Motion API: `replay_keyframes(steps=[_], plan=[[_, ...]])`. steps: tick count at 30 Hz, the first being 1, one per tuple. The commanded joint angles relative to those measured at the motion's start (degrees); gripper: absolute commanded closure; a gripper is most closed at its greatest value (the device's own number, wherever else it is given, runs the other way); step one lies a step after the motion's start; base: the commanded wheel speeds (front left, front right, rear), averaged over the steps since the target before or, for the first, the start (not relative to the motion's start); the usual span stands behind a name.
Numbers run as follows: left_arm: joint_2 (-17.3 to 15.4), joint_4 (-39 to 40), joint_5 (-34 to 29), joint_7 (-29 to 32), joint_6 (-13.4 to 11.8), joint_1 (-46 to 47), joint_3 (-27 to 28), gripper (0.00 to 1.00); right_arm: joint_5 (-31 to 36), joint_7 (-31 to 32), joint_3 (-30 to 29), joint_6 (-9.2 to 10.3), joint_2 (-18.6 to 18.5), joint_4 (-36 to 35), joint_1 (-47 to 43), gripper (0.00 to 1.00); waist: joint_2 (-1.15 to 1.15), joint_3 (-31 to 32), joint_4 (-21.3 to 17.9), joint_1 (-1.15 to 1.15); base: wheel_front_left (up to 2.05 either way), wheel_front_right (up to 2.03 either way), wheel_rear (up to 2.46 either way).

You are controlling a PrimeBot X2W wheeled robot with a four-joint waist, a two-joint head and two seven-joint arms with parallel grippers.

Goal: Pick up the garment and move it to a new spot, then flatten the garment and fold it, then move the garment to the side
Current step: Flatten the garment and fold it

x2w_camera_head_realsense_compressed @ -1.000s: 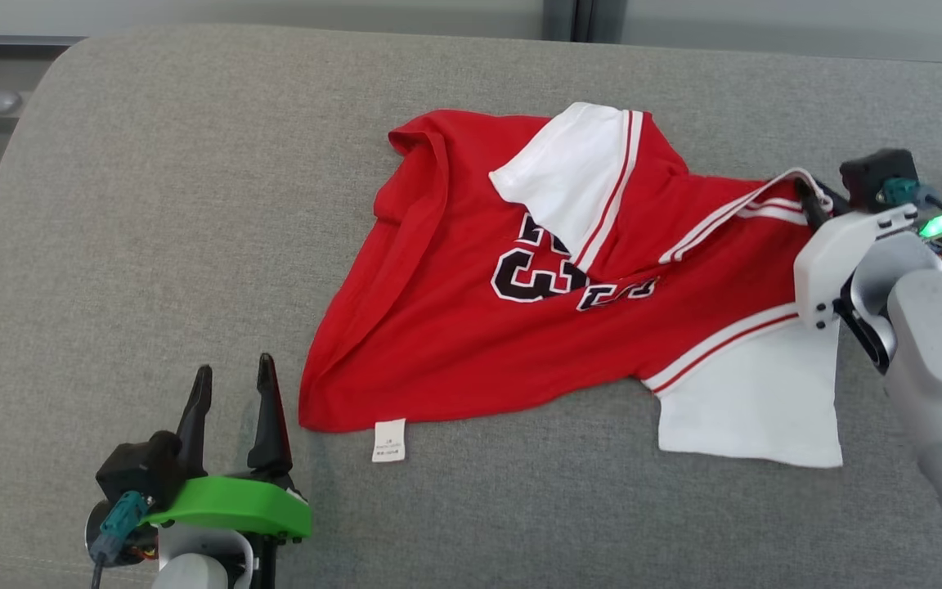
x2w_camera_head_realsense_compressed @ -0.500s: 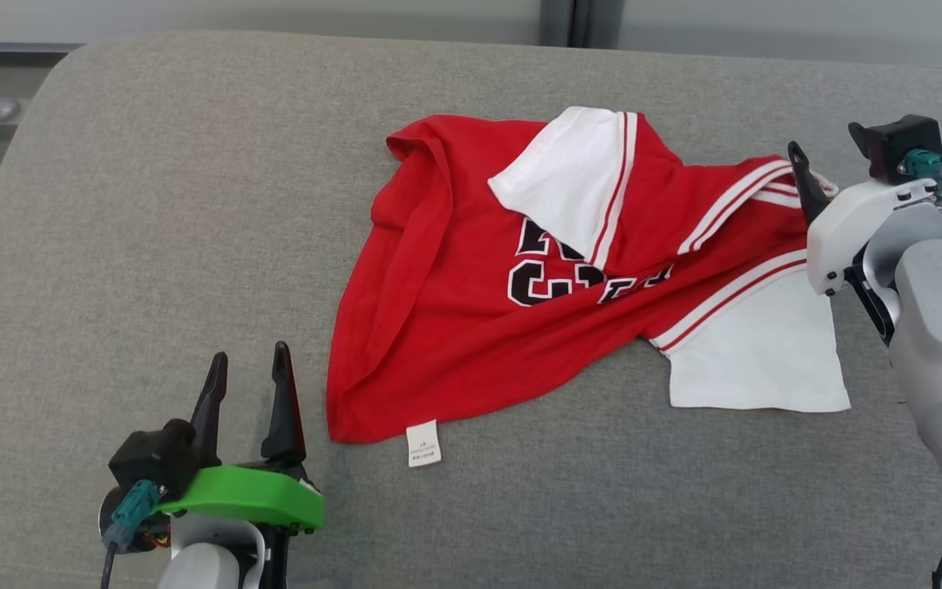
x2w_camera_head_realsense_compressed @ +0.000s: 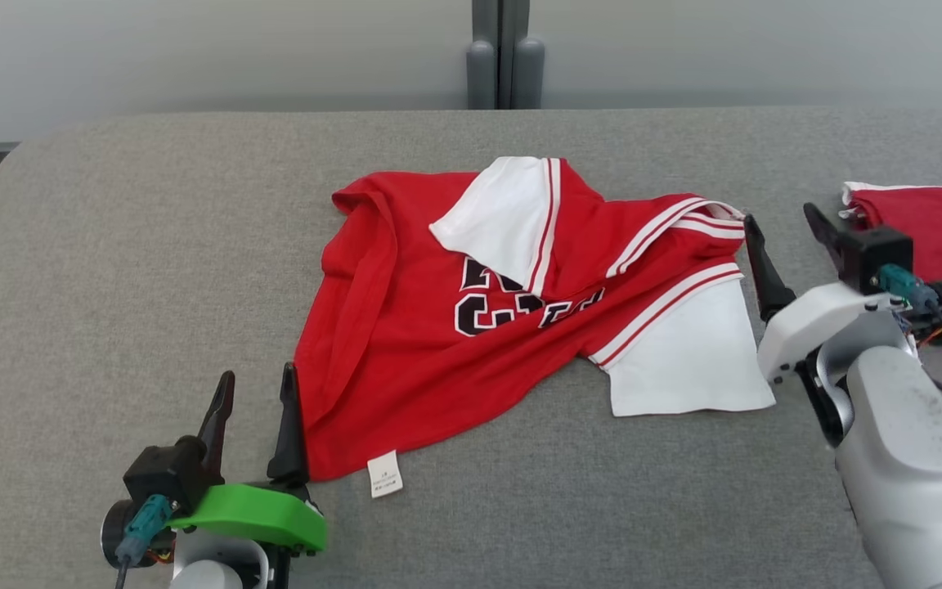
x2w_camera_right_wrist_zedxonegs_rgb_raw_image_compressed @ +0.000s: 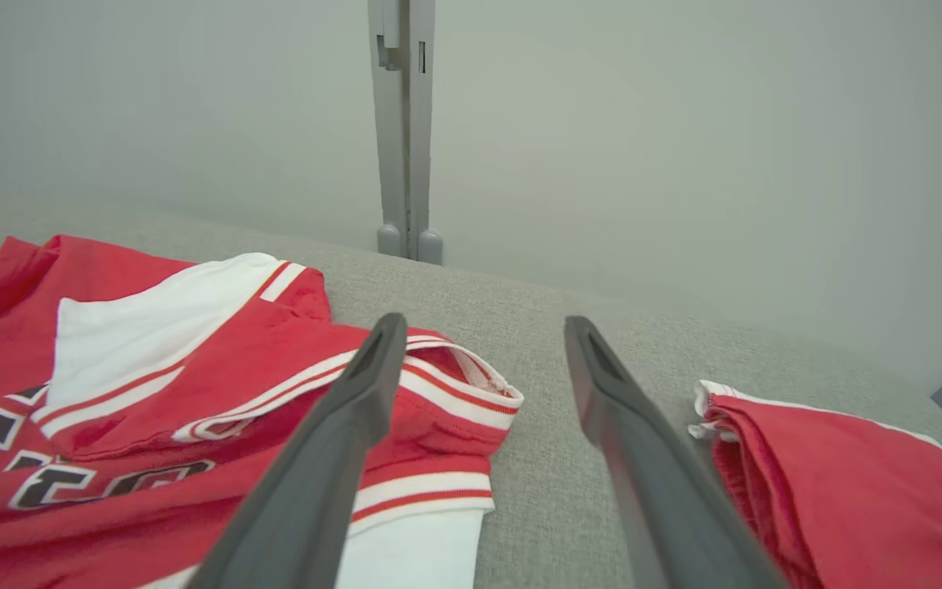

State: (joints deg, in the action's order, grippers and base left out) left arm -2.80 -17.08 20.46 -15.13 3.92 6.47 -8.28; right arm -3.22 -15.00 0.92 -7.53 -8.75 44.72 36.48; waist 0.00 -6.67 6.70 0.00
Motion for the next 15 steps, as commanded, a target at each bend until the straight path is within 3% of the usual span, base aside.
replay_keyframes(steps=[1,8,15], plan=[[-0.2,-0.2,-1.0,0.0,0.3,-0.9,0.1,0.0,0.2,-0.2,-1.0,0.1,0.7,-2.3,-2.8,0.0,0.0,3.0,-2.5,0.0,0.0,0.0,0.0],[-0.2,-1.0,-2.0,0.0,0.9,-4.1,-0.8,0.0,0.4,-0.2,-4.4,0.1,4.8,-12.8,-15.1,0.0,0.0,6.6,-3.9,0.0,0.0,0.0,0.0],[-0.2,-0.2,-0.9,0.0,0.4,-7.4,-0.8,0.0,-2.5,-0.2,-5.8,0.1,5.8,-19.1,-24.0,0.0,0.0,8.0,-4.3,0.0,0.0,0.0,0.0]])
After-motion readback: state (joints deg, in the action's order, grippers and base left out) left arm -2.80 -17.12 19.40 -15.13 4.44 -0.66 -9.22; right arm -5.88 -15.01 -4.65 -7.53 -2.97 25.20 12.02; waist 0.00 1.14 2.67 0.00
